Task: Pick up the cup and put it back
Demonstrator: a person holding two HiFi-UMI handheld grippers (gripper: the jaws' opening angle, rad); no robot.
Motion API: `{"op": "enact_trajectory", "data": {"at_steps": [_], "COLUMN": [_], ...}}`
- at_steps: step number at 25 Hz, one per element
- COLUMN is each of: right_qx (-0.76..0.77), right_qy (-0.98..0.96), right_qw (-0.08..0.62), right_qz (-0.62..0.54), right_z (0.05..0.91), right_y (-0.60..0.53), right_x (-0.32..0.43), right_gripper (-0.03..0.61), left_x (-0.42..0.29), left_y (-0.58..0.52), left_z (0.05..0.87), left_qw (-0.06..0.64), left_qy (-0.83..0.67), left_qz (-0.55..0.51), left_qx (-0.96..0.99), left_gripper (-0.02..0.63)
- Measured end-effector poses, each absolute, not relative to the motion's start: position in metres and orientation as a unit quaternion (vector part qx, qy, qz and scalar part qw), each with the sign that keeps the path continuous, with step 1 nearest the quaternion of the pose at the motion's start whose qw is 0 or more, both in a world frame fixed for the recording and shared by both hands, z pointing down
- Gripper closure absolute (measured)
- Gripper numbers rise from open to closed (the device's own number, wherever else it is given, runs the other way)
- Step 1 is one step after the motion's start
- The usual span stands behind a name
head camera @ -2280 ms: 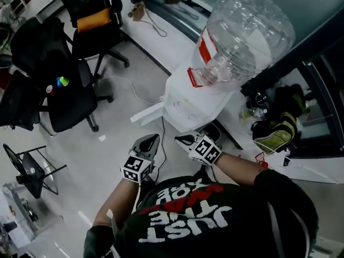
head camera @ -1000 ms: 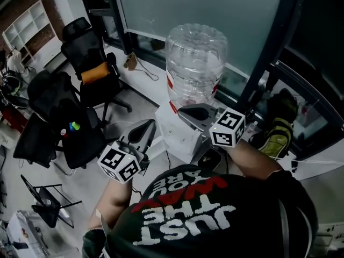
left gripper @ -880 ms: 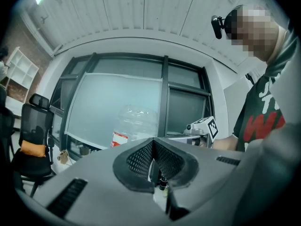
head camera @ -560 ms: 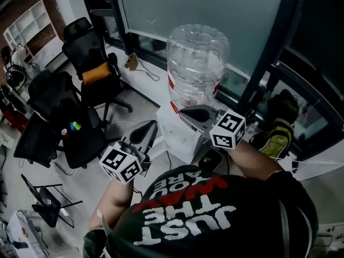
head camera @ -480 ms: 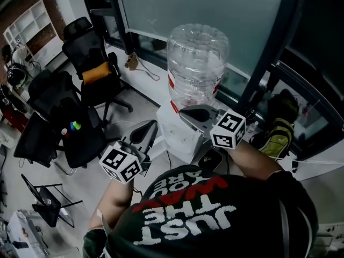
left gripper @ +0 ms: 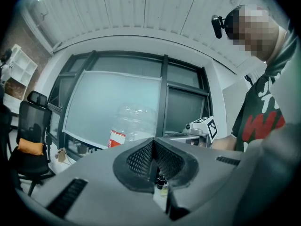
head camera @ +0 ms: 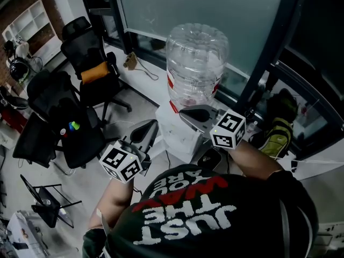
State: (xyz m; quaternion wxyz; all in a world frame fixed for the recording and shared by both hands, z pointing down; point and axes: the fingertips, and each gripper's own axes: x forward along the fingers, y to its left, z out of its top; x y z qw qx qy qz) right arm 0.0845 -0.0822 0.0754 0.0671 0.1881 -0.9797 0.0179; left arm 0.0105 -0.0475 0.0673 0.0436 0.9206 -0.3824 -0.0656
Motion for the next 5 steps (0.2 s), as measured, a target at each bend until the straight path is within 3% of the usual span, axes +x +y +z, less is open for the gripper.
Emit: {"op": "enact_trajectory", "data": {"at_steps": [5], "right_qx": [0.184], "right_qy": [-0.98], "right_qw": [0.069], "right_qz": [0.018], "right_z": [0.0777], "right_y": [-0.082], "right_x": [0.0856], "right_gripper": [0.546], "left_x": [0.0122], "left_y": [-0.0482], "left_z": [0.0681], "left_qw": [0.049], "left_qy": [-0.386], "left_qz": [-0.067], "left_qx": [0.919], "left_gripper": [0.615]}}
